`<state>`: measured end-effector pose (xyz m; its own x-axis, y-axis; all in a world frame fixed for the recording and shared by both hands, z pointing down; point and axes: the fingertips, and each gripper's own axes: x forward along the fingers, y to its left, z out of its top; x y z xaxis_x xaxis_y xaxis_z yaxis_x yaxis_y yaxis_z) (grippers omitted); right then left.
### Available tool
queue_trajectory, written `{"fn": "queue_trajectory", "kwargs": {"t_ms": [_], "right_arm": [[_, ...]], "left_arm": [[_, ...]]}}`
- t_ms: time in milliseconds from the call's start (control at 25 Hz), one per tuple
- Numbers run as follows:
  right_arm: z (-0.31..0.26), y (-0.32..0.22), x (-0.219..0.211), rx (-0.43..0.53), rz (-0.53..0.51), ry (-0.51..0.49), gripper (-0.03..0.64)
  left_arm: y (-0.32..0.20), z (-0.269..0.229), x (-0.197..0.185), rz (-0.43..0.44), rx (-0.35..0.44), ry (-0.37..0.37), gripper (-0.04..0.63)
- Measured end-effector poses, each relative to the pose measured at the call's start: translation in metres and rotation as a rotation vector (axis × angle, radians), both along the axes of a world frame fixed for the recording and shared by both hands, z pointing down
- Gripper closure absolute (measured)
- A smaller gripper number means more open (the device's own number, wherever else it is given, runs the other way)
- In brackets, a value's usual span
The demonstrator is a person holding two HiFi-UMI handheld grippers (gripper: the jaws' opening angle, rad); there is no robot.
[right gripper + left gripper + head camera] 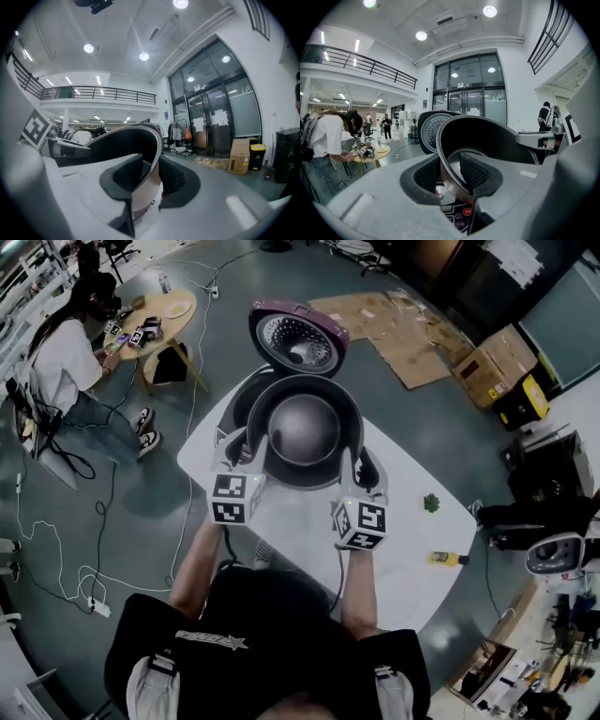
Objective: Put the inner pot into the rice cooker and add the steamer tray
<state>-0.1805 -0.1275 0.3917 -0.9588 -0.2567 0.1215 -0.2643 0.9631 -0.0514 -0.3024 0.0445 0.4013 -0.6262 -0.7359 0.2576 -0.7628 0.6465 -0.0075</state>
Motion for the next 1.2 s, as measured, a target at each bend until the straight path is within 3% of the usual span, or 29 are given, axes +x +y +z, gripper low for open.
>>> {"fn": "queue_trajectory", "kwargs": {"t_ms": [320, 760, 1200], "right_arm": [[0.002, 0.019, -0.045, -0.013, 0.013, -0.008, 0.514], [0.019, 0.032, -0.102, -0.049, 0.024, 0.028, 0.514], [0.065, 0.021, -0.126, -0.149, 0.048, 0.11, 0.517]], "left_arm": [[0.018, -0.003, -0.047, 0.012, -0.009, -0.013, 0.457], [0.028, 0.014, -0.105, 0.023, -0.03, 0.025, 0.457], [0.014, 0.062, -0.133, 0.052, -0.131, 0.121, 0.454]]}}
